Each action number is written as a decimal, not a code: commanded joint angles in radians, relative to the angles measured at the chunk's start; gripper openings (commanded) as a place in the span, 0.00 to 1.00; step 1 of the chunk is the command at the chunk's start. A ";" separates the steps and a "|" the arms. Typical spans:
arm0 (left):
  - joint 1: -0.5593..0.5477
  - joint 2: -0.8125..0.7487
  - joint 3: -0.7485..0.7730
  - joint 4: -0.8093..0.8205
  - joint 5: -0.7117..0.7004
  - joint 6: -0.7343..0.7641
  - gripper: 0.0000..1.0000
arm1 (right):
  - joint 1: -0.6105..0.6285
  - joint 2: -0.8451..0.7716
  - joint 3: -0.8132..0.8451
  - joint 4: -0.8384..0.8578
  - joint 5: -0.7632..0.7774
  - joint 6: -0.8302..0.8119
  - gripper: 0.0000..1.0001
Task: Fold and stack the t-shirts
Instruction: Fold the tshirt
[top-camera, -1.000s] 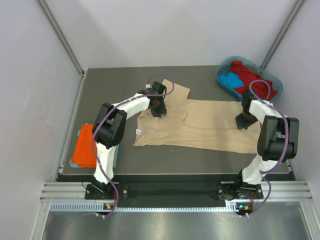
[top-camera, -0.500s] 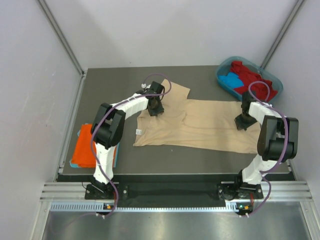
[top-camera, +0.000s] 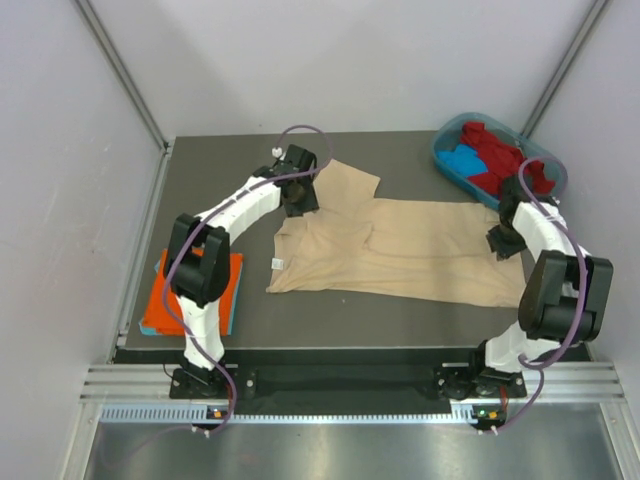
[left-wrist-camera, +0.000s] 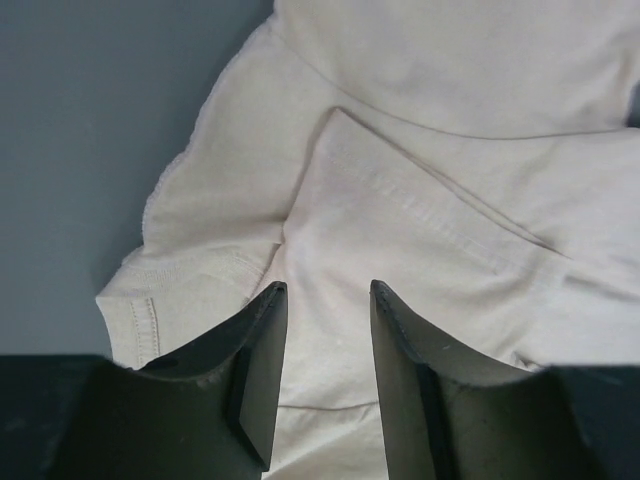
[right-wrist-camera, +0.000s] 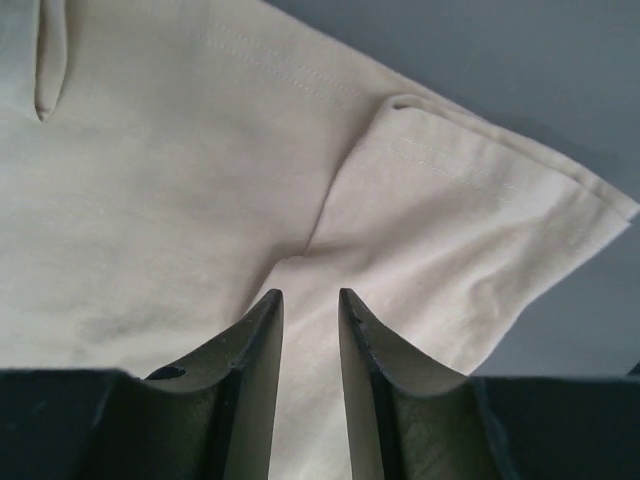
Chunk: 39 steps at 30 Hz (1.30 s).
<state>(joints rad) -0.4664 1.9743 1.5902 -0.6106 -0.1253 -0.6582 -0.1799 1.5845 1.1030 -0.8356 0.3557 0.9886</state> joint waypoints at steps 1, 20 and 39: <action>-0.002 -0.069 -0.039 -0.014 0.041 0.040 0.44 | -0.030 -0.070 0.012 -0.076 0.061 0.038 0.29; -0.001 -0.011 -0.282 0.032 -0.031 -0.037 0.42 | -0.415 -0.161 -0.361 0.075 0.092 -0.071 0.25; -0.028 -0.560 -0.513 -0.100 0.226 0.174 0.53 | -0.374 -0.368 -0.264 0.049 -0.202 -0.269 0.23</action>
<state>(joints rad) -0.4782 1.4979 1.2198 -0.6884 -0.0143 -0.5217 -0.5888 1.2499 0.8391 -0.8185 0.2531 0.7994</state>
